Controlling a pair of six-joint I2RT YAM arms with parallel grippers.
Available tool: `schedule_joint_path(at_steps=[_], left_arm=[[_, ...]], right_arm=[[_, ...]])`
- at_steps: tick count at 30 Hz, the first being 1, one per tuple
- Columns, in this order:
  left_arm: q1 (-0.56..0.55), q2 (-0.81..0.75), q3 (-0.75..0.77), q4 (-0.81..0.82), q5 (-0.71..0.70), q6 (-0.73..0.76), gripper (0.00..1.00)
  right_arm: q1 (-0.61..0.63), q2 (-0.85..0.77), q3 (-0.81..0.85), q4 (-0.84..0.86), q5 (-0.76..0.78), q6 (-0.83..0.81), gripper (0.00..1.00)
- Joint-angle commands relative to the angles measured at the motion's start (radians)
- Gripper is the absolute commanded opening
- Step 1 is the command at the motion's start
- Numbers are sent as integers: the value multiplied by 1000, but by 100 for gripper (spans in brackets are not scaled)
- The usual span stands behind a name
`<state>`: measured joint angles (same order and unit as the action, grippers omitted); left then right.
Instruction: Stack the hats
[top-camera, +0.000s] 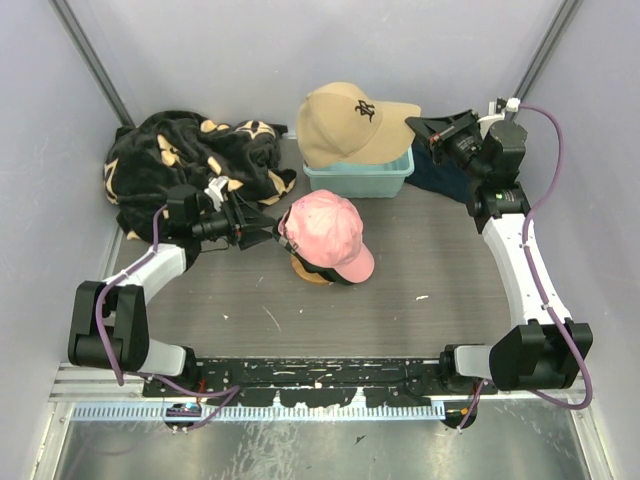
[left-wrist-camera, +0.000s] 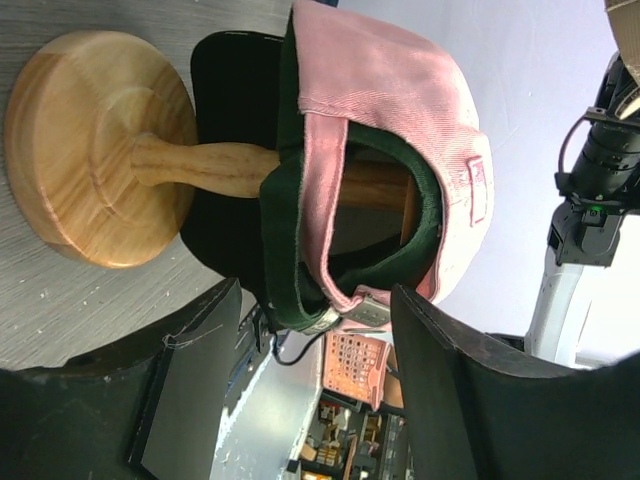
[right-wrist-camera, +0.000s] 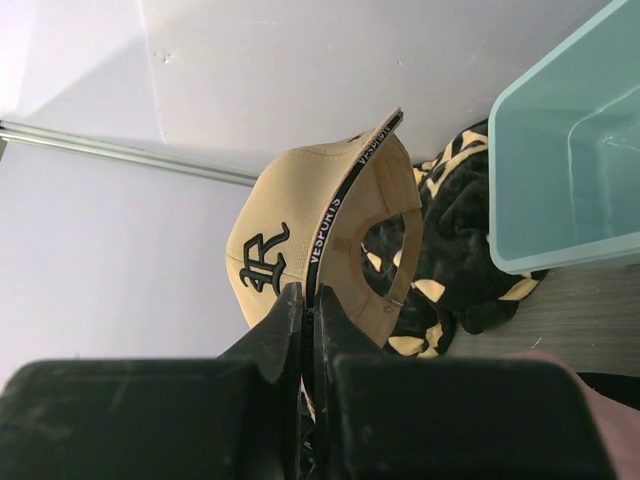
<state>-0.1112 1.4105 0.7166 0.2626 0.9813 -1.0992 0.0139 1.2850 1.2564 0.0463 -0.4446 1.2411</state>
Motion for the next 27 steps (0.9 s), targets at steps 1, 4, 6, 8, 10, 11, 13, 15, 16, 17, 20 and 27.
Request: schedule_joint_path(at_steps=[1,4,6,8,10,11,13,15,16,17,20,27], left_arm=[[-36,20,51,-10,-20,18,69],[-54,41,61,3,-25,14,69],[-68,53,72,6,-31,14,69],[-81,66,80,3,-38,17,69],[-97,79,85,2,-46,20,69],[-103,85,87,1,-50,23,69],[-111,96,86,5,-59,24,69],[-116,106,87,8,-69,24,68],[-120,112,88,10,-73,23,68],[-123,120,89,12,-77,20,68],[-129,136,90,28,-85,11,62],[-135,170,78,50,-87,1,34]], right_arm=[[-4,-56,0,33,-14,17,1],[-4,-68,-13,30,-20,18,1],[-10,-79,-25,24,-24,19,1],[-17,-91,-36,22,-27,20,1],[-30,-101,-44,21,-34,24,1],[-34,-104,-45,22,-40,26,1],[-42,-106,-41,24,-51,32,1],[-44,-108,-32,23,-61,32,1],[-45,-110,-32,20,-66,34,1],[-45,-112,-31,19,-72,35,1],[-45,-126,-42,5,-95,43,1],[-45,-174,-117,24,-167,95,1]])
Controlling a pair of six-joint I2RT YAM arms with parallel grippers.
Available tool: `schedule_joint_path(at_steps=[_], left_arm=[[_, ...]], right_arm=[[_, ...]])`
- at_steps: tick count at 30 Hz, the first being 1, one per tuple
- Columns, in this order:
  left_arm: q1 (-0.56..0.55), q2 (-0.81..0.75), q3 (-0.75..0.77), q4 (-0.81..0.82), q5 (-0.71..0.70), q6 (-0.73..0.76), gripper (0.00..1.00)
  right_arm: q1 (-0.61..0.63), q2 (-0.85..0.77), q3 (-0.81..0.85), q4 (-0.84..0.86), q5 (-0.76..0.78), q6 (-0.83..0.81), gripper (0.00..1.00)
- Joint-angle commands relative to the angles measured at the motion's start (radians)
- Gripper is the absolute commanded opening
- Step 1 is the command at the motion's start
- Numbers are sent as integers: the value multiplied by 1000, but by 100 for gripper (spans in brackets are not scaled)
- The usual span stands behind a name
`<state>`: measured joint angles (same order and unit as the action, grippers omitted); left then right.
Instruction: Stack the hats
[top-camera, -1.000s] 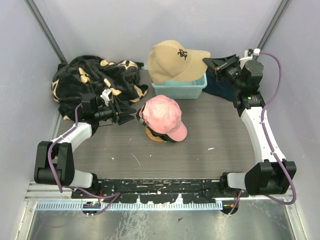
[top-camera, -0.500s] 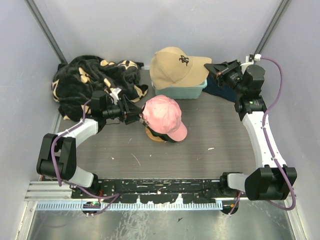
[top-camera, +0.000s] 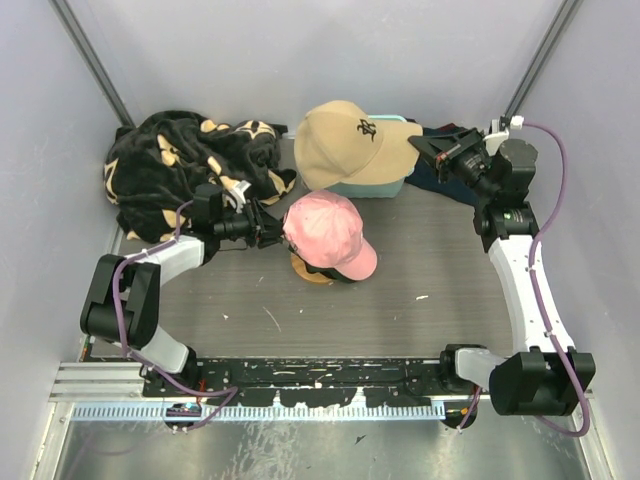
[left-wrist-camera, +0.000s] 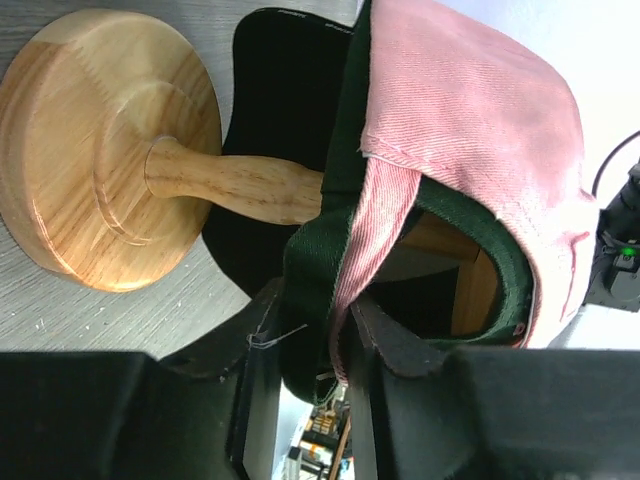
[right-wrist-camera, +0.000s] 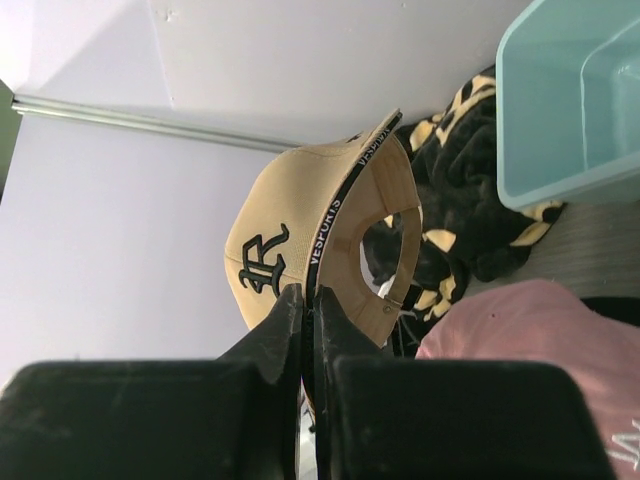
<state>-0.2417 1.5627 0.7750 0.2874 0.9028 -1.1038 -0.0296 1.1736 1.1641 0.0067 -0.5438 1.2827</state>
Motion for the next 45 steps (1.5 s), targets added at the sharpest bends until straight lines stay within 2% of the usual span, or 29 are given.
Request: schedule_joint_path(at_steps=[1,6,10,19,27,35,45], left_arm=[[-4,20,13,27,-9,8,33],[-4,38,-28,32,-4,24,28],[-4,56,-56,46,-7,28,26],[-4,100,-93,113,-5,-5,21],[-5,105,-79,108,-2,-8,21],[-5,113,-76,112,1,-14,21],[-5,137,-65,128,7,-31,20]], right_arm=[[-1,-68,-35,64,-77,58,1],[3,-79,-108,153,-145,172,1],[12,-92,-132,150,-175,199,1],[103,-113,-309,221,-156,276,1],[133,-63,-380,264,-206,269,1],[131,-34,-440,300,-188,215,1],[100,-22,-455,192,-221,75,1]])
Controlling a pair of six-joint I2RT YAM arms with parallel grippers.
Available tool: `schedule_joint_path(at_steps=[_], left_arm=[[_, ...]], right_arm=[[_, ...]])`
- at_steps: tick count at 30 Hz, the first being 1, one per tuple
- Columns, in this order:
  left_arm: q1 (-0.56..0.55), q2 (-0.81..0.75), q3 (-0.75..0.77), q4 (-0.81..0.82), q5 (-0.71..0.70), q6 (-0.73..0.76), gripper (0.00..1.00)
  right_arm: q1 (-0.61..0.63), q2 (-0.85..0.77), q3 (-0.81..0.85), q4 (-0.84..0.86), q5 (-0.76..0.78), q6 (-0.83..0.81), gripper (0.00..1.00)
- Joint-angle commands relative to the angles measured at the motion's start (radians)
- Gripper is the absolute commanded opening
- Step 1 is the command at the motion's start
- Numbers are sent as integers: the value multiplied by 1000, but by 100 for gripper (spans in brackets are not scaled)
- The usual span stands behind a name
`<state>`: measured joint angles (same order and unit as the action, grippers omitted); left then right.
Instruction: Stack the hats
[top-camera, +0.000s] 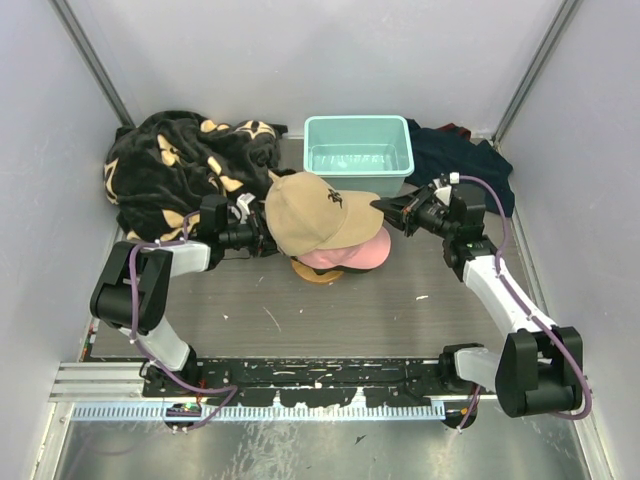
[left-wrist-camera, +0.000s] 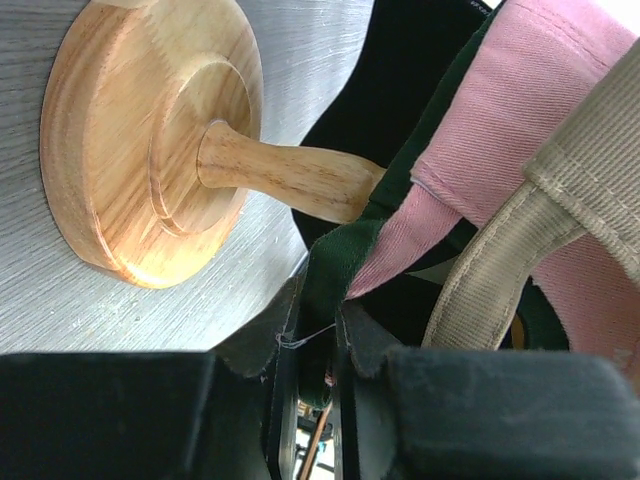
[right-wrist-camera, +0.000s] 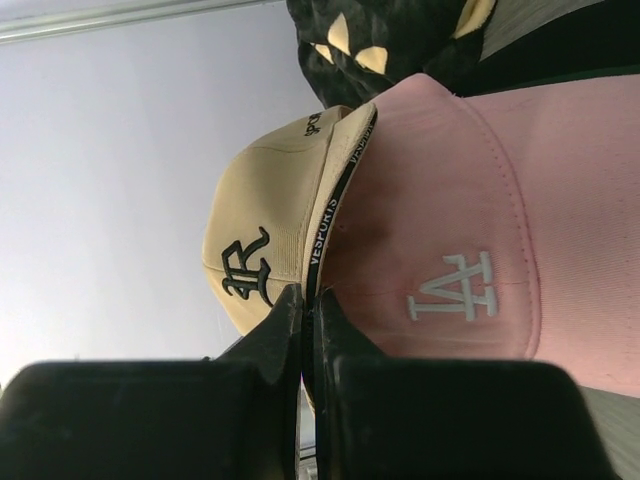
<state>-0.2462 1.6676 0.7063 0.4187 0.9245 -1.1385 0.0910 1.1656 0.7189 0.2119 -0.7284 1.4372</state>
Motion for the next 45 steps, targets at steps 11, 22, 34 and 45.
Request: schedule_joint_path(at_steps=[11,22,34,45], left_arm=[[-1,34,-27,23,-21,-21,14],[-4,30,-53,23,-23,-24,13],[-6,27,-75,20,-26,-24,12],[-7,10,-75,6,-26,-22,12]], right_arm=[[-74,-127,-145,-88,36,-200,1],[-77,-120,-276,-66,97,-337,1],[-89,-11,-284,-130,152,-531,1],[-89,-8,-227,-214,201,-611,43]])
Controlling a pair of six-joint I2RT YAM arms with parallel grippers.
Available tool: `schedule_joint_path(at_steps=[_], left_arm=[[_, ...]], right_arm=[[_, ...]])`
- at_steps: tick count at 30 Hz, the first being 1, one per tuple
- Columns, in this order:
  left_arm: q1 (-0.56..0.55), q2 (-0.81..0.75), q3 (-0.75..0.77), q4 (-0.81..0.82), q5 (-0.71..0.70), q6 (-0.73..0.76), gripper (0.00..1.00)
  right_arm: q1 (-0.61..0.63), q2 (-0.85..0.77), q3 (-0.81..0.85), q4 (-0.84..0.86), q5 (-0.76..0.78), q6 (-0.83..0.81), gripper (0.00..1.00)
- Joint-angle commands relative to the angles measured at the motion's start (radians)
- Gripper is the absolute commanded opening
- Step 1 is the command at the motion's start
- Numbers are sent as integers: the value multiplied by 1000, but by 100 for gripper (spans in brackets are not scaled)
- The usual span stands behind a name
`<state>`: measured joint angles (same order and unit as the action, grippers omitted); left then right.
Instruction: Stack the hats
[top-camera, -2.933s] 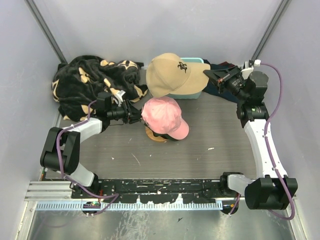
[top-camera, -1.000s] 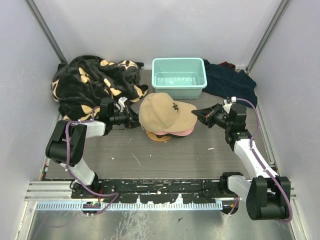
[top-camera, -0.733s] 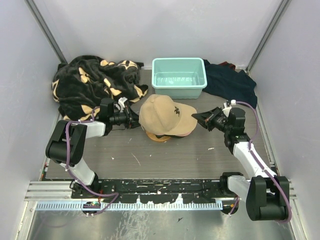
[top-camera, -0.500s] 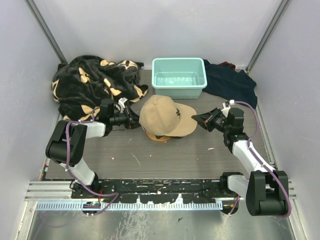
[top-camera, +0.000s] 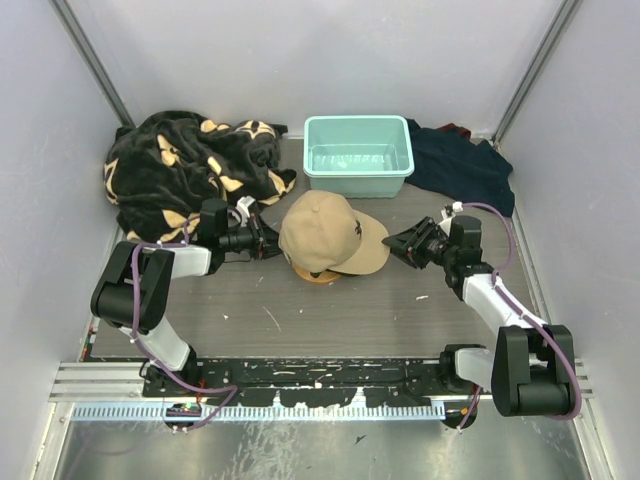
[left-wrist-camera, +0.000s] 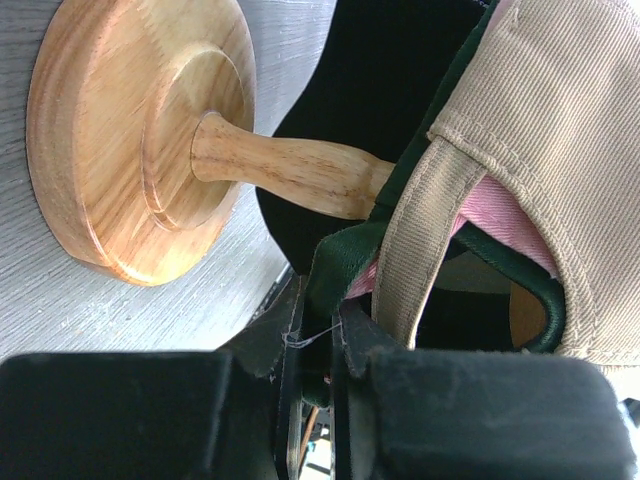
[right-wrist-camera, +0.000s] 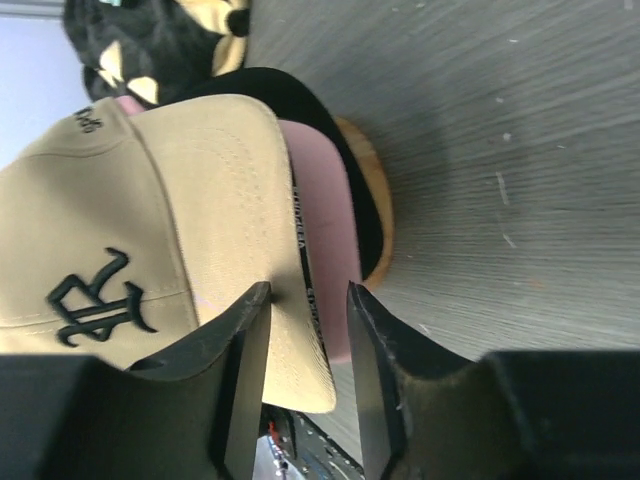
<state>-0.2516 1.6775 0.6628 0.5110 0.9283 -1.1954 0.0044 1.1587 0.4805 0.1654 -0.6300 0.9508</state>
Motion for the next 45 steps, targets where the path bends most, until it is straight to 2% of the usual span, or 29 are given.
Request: schedule_joint_path(at_steps=[1,9,14,17,19,23,26,31,38,42,45], left_arm=[[-2,-1,-27,-89,-31,36,12],[-4,-10,3,-124,-31,46,15],[-2,-25,14,-138,-42,48,21],[1,-32,7,-103,-48,27,30],[3,-43,-3,-44,-50,-4,40],[3,-71,0,65,-49,-26,49],[5,-63,2,143,-17,-62,49],[25,-22,-74,484,-16,-254,49],[61,42,-132,782,-14,-410,50],[110,78,-149,891,2,-469,50],[138,84,-161,914,12,-477,49]], right_arm=[[-2,-8,18,-180,112,-132,46],[-3,-64,68,-270,176,-193,51],[-4,-111,116,-345,238,-238,52],[-4,-124,148,-380,254,-260,52],[-4,-134,164,-389,260,-272,53],[-4,-128,170,-387,255,-280,53],[-4,-122,167,-373,247,-273,53],[-4,-106,179,-366,241,-271,54],[-4,-73,210,-365,228,-271,53],[-4,-54,239,-373,227,-273,53],[-4,-42,263,-381,227,-278,53]])
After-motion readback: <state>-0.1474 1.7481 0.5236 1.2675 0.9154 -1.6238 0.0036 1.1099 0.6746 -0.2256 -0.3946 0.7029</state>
